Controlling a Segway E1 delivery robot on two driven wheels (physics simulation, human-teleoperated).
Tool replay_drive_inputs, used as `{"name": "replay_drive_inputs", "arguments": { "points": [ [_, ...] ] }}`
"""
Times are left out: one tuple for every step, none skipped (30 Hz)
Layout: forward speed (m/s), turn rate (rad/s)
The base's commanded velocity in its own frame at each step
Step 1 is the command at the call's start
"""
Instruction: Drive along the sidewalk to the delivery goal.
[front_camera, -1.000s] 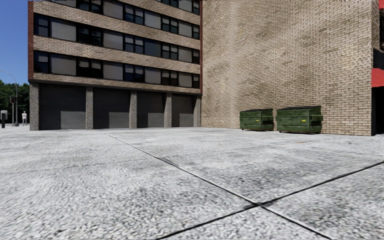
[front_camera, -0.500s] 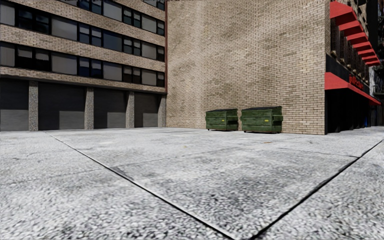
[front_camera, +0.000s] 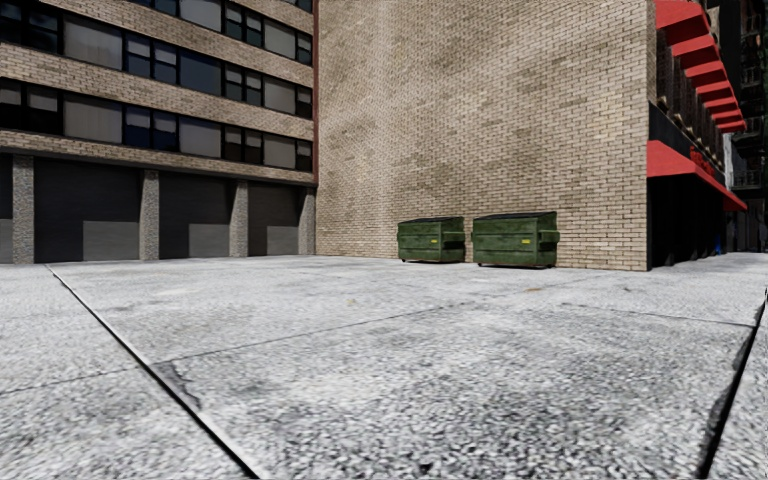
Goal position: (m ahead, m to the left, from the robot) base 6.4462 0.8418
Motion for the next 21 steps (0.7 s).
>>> {"name": "replay_drive_inputs", "arguments": {
  "points": [
    [1.53,0.0],
    [1.53,0.0],
    [1.53,0.0],
    [1.54,0.0],
    [1.54,0.0],
    [1.54,0.0],
    [1.54,0.0],
    [1.54,0.0],
    [1.54,0.0],
    [1.54,-0.1],
    [1.53,-0.19],
    [1.52,-0.22],
    [1.52,-0.22],
    [1.51,-0.22],
    [1.51,-0.12],
    [1.51,0.0],
    [1.51,0.0],
    [1.51,0.0],
    [1.49,0.0],
    [1.35,0.0],
    [1.23,0.0]
  ]
}}
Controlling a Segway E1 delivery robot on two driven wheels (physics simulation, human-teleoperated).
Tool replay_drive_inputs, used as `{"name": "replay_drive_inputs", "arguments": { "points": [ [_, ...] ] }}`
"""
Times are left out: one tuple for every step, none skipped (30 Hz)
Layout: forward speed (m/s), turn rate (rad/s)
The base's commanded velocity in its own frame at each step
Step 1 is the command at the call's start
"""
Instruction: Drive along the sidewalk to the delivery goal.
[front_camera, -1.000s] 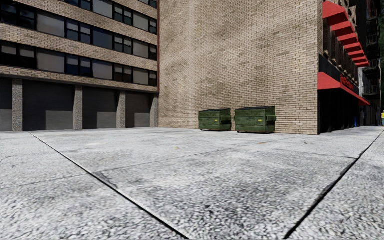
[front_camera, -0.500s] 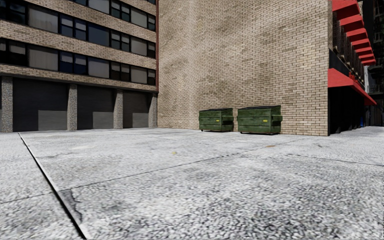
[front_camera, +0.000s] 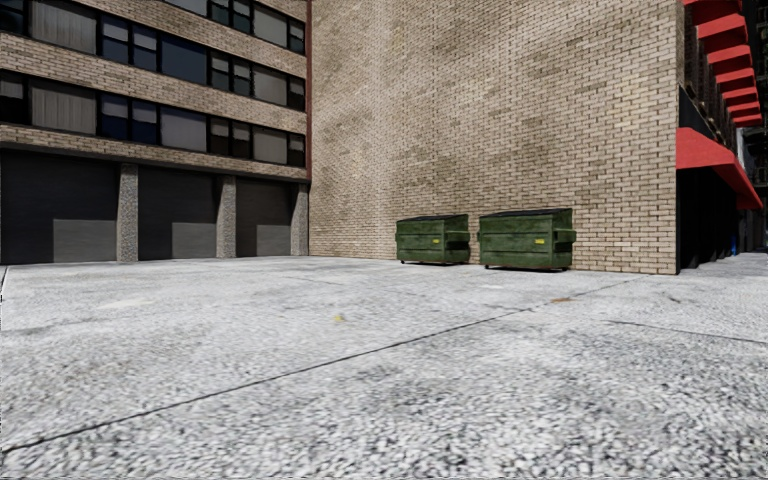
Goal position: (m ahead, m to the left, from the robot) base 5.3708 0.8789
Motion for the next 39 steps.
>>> {"name": "replay_drive_inputs", "arguments": {
  "points": [
    [1.23,0.0],
    [1.17,0.0],
    [1.15,0.0],
    [1.19,0.0],
    [1.19,0.0],
    [1.22,0.0],
    [1.24,0.0],
    [1.25,0.0],
    [1.28,0.04],
    [1.28,0.04],
    [1.3,0.08],
    [1.33,0.11],
    [1.35,0.15],
    [1.35,0.15],
    [1.4,0.23],
    [1.42,0.31],
    [1.44,0.37],
    [1.44,0.37],
    [1.46,0.43],
    [1.5,0.45],
    [1.59,0.45],
    [1.64,0.46],
    [1.64,0.46],
    [1.66,0.46],
    [1.68,0.48],
    [1.69,0.52],
    [1.7,0.54],
    [1.71,0.54],
    [1.71,0.54],
    [1.71,0.54],
    [1.71,0.54],
    [1.71,0.54],
    [1.71,0.54],
    [1.71,0.54],
    [1.71,0.54],
    [1.71,0.54],
    [1.71,0.54],
    [1.71,0.46],
    [1.71,0.46]
  ]
}}
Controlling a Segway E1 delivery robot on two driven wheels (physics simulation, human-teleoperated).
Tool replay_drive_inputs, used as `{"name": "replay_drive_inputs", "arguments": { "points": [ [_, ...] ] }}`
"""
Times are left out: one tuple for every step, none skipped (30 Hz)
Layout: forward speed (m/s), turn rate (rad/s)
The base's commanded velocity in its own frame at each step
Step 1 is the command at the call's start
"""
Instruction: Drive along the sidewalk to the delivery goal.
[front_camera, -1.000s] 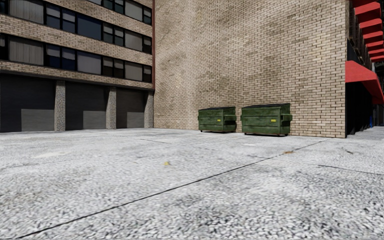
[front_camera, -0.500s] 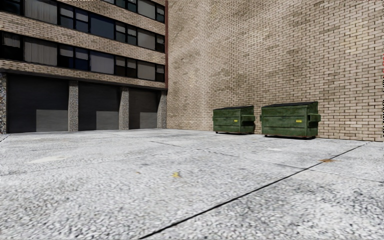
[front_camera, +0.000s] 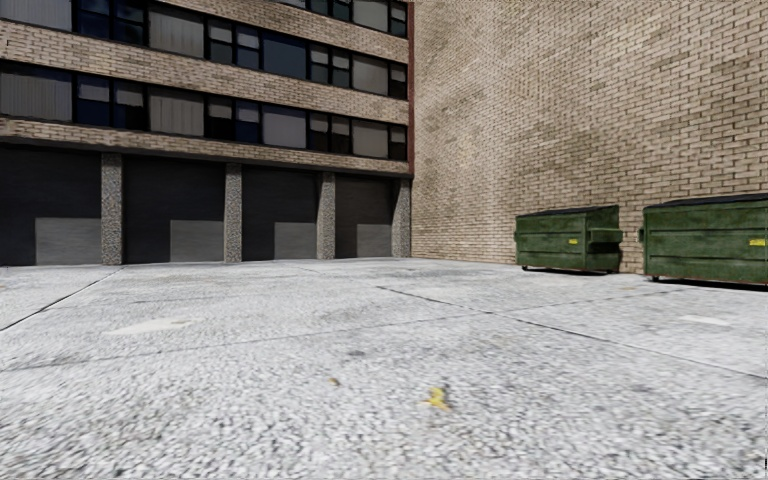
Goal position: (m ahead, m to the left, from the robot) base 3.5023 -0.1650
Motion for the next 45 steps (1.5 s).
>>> {"name": "replay_drive_inputs", "arguments": {
  "points": [
    [1.71,0.41],
    [1.71,0.4],
    [1.71,0.39],
    [1.71,0.39],
    [1.71,0.39],
    [1.71,0.3],
    [1.71,0.19],
    [1.71,0.13],
    [1.71,0.13],
    [1.71,0.06],
    [1.7,0.0],
    [1.67,0.0],
    [1.67,0.0],
    [1.62,0.0],
    [1.61,0.0],
    [1.61,0.0],
    [1.61,0.0],
    [1.61,0.0],
    [1.6,0.0],
    [1.6,0.0],
    [1.6,0.0],
    [1.6,0.0],
    [1.6,0.0],
    [1.6,0.0],
    [1.6,0.0],
    [1.6,0.08],
    [1.6,0.08],
    [1.6,0.14],
    [1.6,0.15],
    [1.6,0.15],
    [1.6,0.14],
    [1.6,0.08],
    [1.49,0.0],
    [1.47,0.0],
    [1.47,0.0],
    [1.46,0.0],
    [1.45,0.0],
    [1.45,0.0],
    [1.45,0.0],
    [1.45,0.0],
    [1.45,0.0],
    [1.45,0.0],
    [1.45,0.0],
    [1.45,0.0],
    [1.45,0.0]
  ]
}}
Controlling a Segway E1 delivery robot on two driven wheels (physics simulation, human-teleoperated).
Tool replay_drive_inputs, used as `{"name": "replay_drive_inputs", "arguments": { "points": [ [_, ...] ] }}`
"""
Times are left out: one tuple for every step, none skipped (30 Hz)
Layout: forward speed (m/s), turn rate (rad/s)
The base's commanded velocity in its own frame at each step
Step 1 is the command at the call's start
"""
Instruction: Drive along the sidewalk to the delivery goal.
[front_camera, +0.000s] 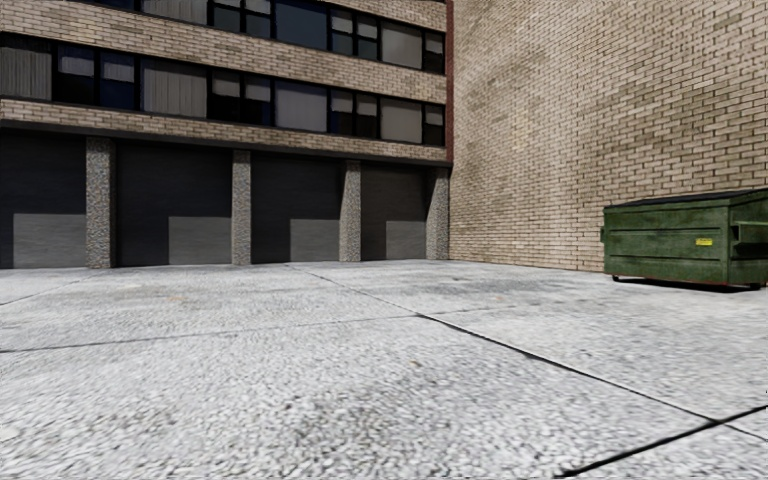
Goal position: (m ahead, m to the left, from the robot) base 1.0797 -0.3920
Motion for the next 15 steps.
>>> {"name": "replay_drive_inputs", "arguments": {
  "points": [
    [1.45,0.0],
    [1.45,0.0],
    [1.45,0.0],
    [1.45,0.0],
    [1.45,0.0],
    [1.45,0.0],
    [1.45,0.0],
    [1.45,0.0],
    [1.45,0.0],
    [1.47,0.0],
    [1.53,0.0],
    [1.53,0.0],
    [1.57,0.0],
    [1.54,0.0],
    [1.45,0.0]
  ]
}}
